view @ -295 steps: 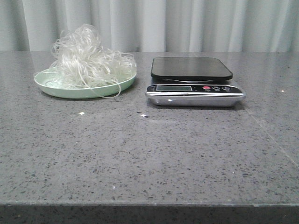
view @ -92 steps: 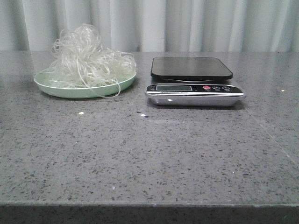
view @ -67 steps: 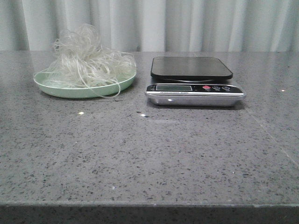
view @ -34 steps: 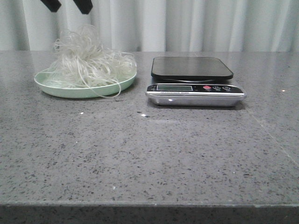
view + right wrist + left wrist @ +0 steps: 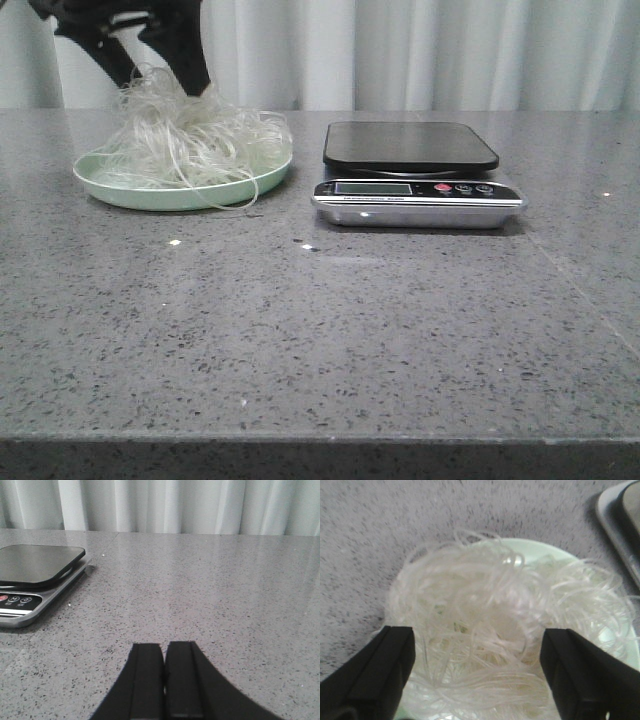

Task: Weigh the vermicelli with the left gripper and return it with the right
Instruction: 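Lower the left gripper into the vermicelli on the green plate and close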

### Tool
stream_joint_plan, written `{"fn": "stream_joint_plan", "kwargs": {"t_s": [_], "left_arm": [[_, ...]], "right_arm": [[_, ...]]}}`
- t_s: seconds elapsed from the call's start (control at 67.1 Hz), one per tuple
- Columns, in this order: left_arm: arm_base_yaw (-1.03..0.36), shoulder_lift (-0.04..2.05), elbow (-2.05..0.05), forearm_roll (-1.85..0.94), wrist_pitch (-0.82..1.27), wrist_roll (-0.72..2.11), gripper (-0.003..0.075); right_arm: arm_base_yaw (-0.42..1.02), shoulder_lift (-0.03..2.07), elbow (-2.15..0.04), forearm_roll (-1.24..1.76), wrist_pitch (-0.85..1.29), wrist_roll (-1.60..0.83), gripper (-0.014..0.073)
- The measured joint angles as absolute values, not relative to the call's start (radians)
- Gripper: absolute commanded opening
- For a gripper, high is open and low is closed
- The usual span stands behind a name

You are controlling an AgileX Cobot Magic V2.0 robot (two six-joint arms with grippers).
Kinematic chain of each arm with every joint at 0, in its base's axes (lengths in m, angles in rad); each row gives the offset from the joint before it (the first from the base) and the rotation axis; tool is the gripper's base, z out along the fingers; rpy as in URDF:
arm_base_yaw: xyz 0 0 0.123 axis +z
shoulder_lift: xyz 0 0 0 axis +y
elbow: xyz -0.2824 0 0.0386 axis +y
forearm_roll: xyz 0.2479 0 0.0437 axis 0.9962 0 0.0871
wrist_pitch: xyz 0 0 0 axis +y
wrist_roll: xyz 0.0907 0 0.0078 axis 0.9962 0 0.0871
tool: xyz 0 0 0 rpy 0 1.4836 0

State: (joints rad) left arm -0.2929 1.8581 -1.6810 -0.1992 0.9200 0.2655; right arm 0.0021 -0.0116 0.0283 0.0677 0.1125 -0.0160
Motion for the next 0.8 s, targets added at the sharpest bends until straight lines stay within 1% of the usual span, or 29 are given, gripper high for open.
{"fn": "stream_joint_plan", "kwargs": {"t_s": [0.104,0.149,0.238,0.253,0.268,0.298,0.313,0.328,0.372,0.387,0.417,0.432,0.447,0.462,0.521,0.804], "left_arm": [[-0.293,1.877,-1.681,-0.215,0.931,0.266,0.0561],[-0.293,1.882,-1.681,-0.219,0.936,0.264,0.0541],[-0.293,1.882,-1.681,-0.224,0.939,0.264,0.0462],[-0.293,1.882,-1.681,-0.224,0.939,0.264,0.0433],[-0.293,1.882,-1.681,-0.224,0.939,0.264,0.0423],[-0.293,1.882,-1.681,-0.224,0.939,0.264,0.0356],[-0.293,1.882,-1.681,-0.224,0.939,0.264,0.0356],[-0.293,1.882,-1.681,-0.226,0.940,0.264,0.0321],[-0.293,1.882,-1.681,-0.229,0.942,0.264,0.0261],[-0.293,1.882,-1.681,-0.229,0.942,0.264,0.0225],[-0.293,1.882,-1.681,-0.229,0.942,0.264,0.0178],[-0.293,1.882,-1.681,-0.231,0.944,0.264,0.0167],[-0.293,1.882,-1.681,-0.231,0.944,0.264,0.0133],[-0.293,1.882,-1.681,-0.231,0.944,0.264,0.0125],[-0.293,1.882,-1.681,-0.231,0.946,0.264,0.0146],[-0.293,1.882,-1.736,-0.227,1.019,0.264,0.0139]], "right_arm": [[0.002,-0.012,0.028,0.068,0.112,-0.016,0.0150],[0.002,-0.012,0.028,0.068,0.112,-0.016,0.0150],[0.002,-0.012,0.028,0.068,0.112,-0.016,0.0150],[0.002,-0.012,0.028,0.068,0.112,-0.016,0.0150],[0.002,-0.012,0.028,0.068,0.112,-0.016,0.0150],[0.002,-0.012,0.028,0.068,0.112,-0.016,0.0150],[0.002,-0.012,0.028,0.068,0.112,-0.016,0.0150],[0.002,-0.012,0.028,0.068,0.112,-0.016,0.0150],[0.002,-0.012,0.028,0.068,0.112,-0.016,0.0150],[0.002,-0.012,0.028,0.068,0.112,-0.016,0.0150],[0.002,-0.012,0.028,0.068,0.112,-0.016,0.0150],[0.002,-0.012,0.028,0.068,0.112,-0.016,0.0150],[0.002,-0.012,0.028,0.068,0.112,-0.016,0.0150],[0.002,-0.012,0.028,0.068,0.112,-0.016,0.0150],[0.002,-0.012,0.028,0.068,0.112,-0.016,0.0150],[0.002,-0.012,0.028,0.068,0.112,-0.016,0.0150]]}}
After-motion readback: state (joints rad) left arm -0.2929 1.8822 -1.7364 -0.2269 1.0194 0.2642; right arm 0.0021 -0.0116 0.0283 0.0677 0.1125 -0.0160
